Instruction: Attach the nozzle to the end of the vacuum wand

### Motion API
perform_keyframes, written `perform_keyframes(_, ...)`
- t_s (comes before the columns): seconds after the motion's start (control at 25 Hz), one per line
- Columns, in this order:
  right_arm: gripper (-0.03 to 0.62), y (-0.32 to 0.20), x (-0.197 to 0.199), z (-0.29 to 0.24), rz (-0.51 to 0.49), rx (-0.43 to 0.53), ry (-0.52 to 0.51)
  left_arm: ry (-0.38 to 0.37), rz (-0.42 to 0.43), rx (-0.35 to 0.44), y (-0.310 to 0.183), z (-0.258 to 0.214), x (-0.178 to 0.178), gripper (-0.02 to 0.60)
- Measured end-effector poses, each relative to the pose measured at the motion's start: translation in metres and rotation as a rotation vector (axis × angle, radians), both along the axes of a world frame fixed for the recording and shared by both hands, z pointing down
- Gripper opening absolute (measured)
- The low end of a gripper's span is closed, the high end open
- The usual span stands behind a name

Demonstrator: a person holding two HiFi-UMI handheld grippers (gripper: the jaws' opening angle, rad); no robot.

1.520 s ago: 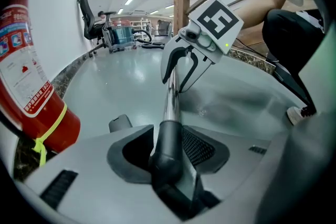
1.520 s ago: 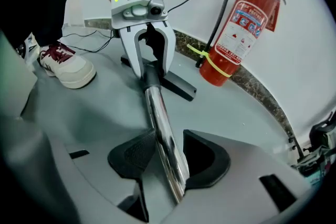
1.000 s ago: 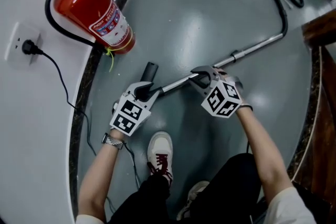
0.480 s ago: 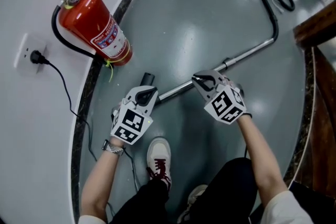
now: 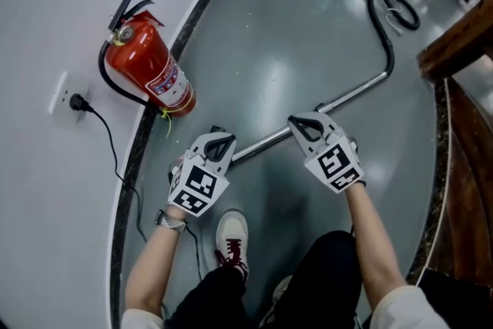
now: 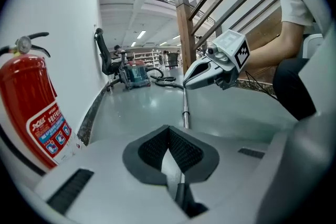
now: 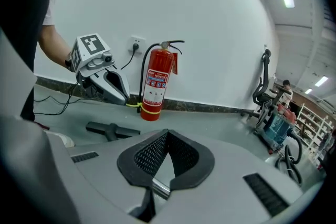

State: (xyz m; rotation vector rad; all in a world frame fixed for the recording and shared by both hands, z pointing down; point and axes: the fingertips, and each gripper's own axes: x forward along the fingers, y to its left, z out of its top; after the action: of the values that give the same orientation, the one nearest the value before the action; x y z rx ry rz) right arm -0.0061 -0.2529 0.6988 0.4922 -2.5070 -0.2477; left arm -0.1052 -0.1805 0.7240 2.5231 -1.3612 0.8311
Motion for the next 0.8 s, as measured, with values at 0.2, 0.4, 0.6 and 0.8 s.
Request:
perform_keyframes(0.2, 0.026, 0.007, 0.004, -0.032, -0.013, 0.035, -0.004, 0.013, 0.006, 0.038, -0.004, -0.04, 0.011, 0.002)
perform_keyframes(0.4, 0.026, 0.006, 0.007, -0.067, 0.007, 0.051, -0.035, 0.001, 0.02, 0.073, -0.005, -0.071, 0.019, 0.002)
perform_keyframes(0.6, 0.026, 0.006, 0.007, -0.1, 0.021, 0.069, -0.055, 0.002, 0.014, 0.104, -0.012, -0.104, 0.018, 0.002)
perform_keyframes(0.8, 0.026, 0.002, 0.006, -0.155, 0.055, 0.086, -0.095, 0.027, 0.016, 0.135, -0.024, -0.151, 0.017, 0.002)
